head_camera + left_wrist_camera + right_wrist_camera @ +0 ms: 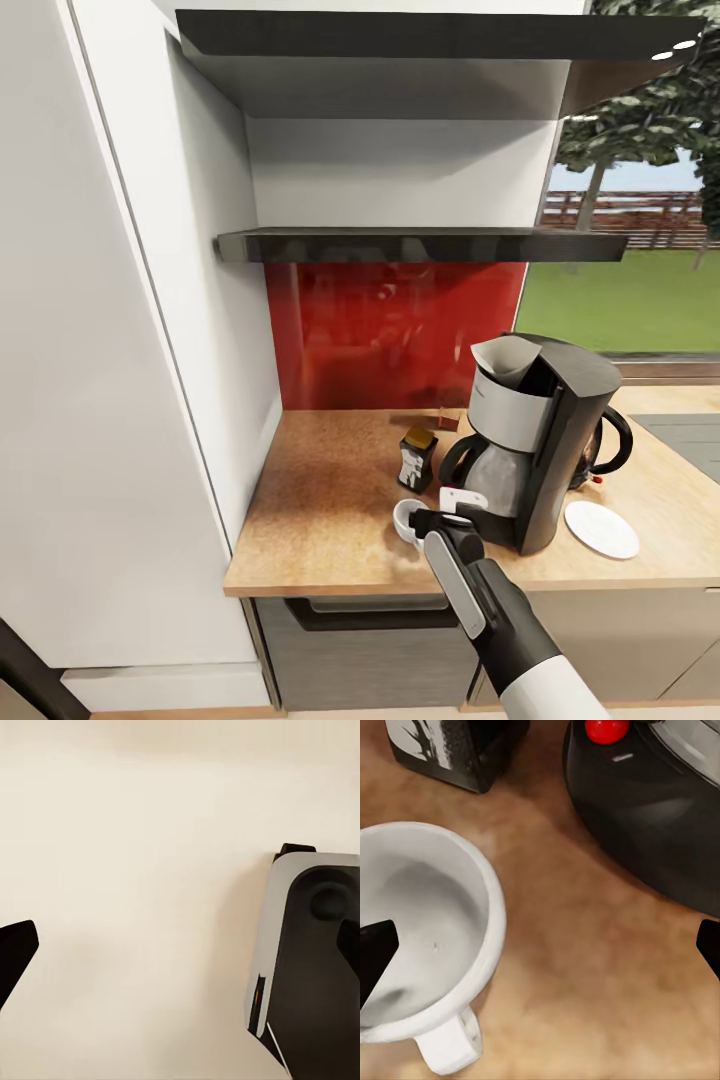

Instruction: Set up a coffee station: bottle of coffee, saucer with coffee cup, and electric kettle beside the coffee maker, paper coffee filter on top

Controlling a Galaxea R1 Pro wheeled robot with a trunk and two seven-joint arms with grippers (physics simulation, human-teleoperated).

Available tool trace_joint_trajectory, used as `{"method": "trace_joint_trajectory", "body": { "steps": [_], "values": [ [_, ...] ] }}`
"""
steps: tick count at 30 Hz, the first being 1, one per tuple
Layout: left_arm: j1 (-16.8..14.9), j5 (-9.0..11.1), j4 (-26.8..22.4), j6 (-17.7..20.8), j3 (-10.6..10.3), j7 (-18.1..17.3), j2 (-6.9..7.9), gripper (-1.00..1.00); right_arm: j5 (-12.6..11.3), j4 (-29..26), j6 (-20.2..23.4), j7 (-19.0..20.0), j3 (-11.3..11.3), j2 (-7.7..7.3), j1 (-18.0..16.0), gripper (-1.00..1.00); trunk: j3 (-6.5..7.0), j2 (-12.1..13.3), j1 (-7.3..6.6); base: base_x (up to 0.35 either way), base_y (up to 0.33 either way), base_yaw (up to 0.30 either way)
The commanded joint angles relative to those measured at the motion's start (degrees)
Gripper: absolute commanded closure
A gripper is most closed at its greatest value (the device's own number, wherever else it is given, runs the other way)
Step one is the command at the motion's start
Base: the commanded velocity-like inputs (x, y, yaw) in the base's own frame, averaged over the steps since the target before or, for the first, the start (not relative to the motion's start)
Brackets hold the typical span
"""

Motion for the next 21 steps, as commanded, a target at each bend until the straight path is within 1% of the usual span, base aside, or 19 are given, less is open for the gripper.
{"method": "trace_joint_trajectory", "body": {
  "steps": [1,11,21],
  "values": [
    [-0.1,-0.6,0.1,-0.2,0.4,0.2,0.00,-1.00,-0.5,0.0,0.1,-0.6,0.1,0.00,-0.1,-1.00,-0.13,-0.1,0.04,0.000,0.000,0.000],
    [-0.1,-0.6,0.1,-0.2,0.4,0.2,0.00,-1.00,-0.5,0.1,0.1,-0.5,0.1,0.02,-0.1,-1.00,-0.13,-0.1,0.04,0.033,0.017,0.000],
    [-0.1,-0.6,0.1,-0.2,0.4,0.2,0.00,-1.00,-0.6,2.0,0.1,-0.5,0.1,0.03,-0.1,-1.00,-0.13,-0.1,0.04,0.023,0.001,0.000]
  ]
}}
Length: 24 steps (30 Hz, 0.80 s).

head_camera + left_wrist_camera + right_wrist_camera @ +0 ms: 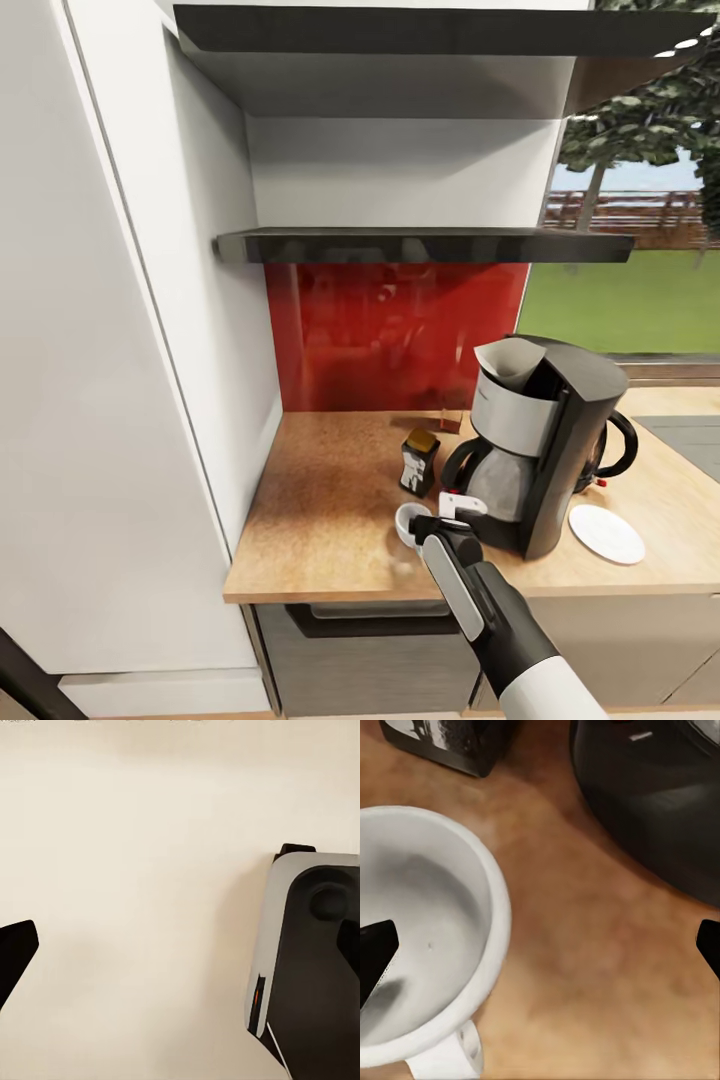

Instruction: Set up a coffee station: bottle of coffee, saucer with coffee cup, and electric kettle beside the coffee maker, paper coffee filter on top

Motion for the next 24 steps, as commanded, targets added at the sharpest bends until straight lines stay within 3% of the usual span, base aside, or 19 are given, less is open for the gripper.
{"method": "trace_joint_trajectory", "body": {
  "steps": [1,24],
  "values": [
    [-0.1,-0.6,0.1,-0.2,0.4,0.3,0.00,-1.00,-0.5,0.0,0.1,-0.5,0.1,-0.02,-0.1,-1.00,-0.13,-0.1,0.05,0.088,0.000,0.000],
    [-0.1,-0.6,0.1,-0.2,0.4,0.3,0.00,-1.00,-0.5,0.1,0.0,-0.5,0.2,0.55,-0.1,-1.00,-0.13,-0.1,0.05,0.009,0.000,0.000]
  ]
}}
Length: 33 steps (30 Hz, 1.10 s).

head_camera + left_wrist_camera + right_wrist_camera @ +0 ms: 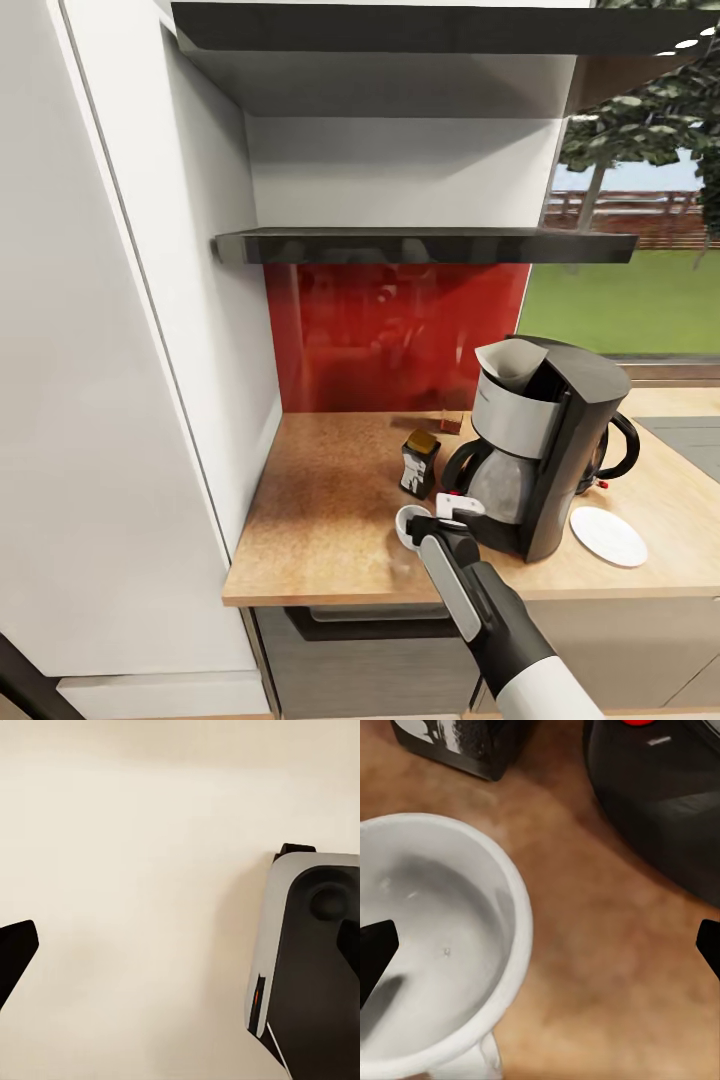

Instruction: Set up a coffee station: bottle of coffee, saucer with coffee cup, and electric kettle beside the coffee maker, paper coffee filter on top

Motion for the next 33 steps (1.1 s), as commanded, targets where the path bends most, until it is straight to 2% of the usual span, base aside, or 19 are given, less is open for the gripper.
{"method": "trace_joint_trajectory", "body": {
  "steps": [1,19,20,33],
  "values": [
    [-0.1,-0.6,0.1,-0.2,0.4,0.2,0.00,-1.00,-0.5,-0.1,0.1,-0.6,0.1,0.00,-0.1,-1.00,-0.13,-0.1,0.04,0.000,0.000,0.000],
    [-0.1,-0.6,0.1,-0.2,0.4,0.2,0.02,-1.00,-0.6,1.9,0.1,-0.5,0.2,0.29,-0.1,-1.00,-0.13,-0.1,0.04,0.000,0.000,0.000],
    [-0.1,-0.6,0.1,-0.2,0.4,0.2,0.01,-1.00,-0.6,2.0,0.1,-0.5,0.2,0.29,-0.1,1.00,-0.13,-0.1,0.04,0.000,0.000,0.000],
    [-0.1,-0.6,0.1,-0.2,0.4,0.2,0.00,-1.00,-0.6,2.0,0.1,-0.5,0.3,0.38,-0.1,1.00,-0.13,-0.1,0.04,0.000,0.000,0.000]
  ]
}}
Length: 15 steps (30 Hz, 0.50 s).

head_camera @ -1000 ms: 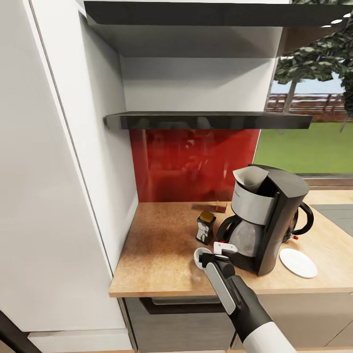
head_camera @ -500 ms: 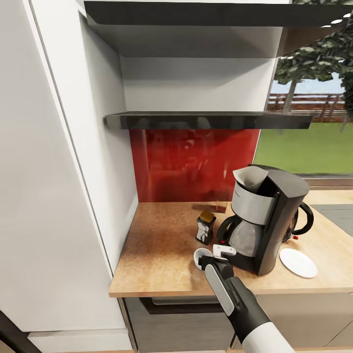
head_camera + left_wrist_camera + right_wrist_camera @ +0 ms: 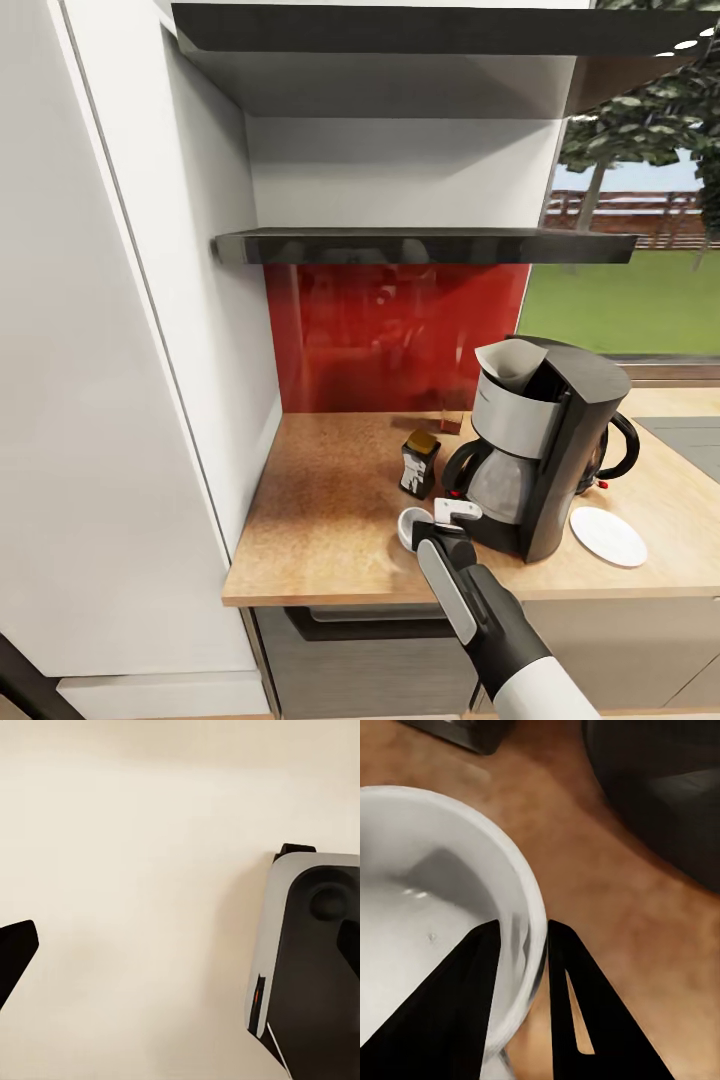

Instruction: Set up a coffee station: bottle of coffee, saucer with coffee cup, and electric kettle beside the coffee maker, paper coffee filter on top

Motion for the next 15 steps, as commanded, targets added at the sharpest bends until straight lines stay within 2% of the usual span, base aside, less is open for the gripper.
{"method": "trace_joint_trajectory", "body": {
  "steps": [1,11,15],
  "values": [
    [-0.1,-0.6,0.1,-0.2,0.4,0.2,0.00,-1.00,-2.1,0.0,-0.3,-0.5,0.1,-0.01,0.0,1.00,-0.15,-0.1,0.04,0.000,0.000,0.000],
    [-0.1,-0.6,0.1,-0.2,0.4,0.2,0.03,-1.00,-2.1,-0.5,-0.3,-0.5,0.2,0.02,0.0,1.00,-0.15,-0.1,0.04,0.000,0.000,0.000],
    [-0.1,-0.6,0.2,-0.2,0.4,0.2,-0.04,-1.00,-2.1,-0.6,-0.4,-0.5,0.2,1.31,0.0,1.00,-0.15,-0.1,0.04,0.000,0.000,0.000]
  ]
}}
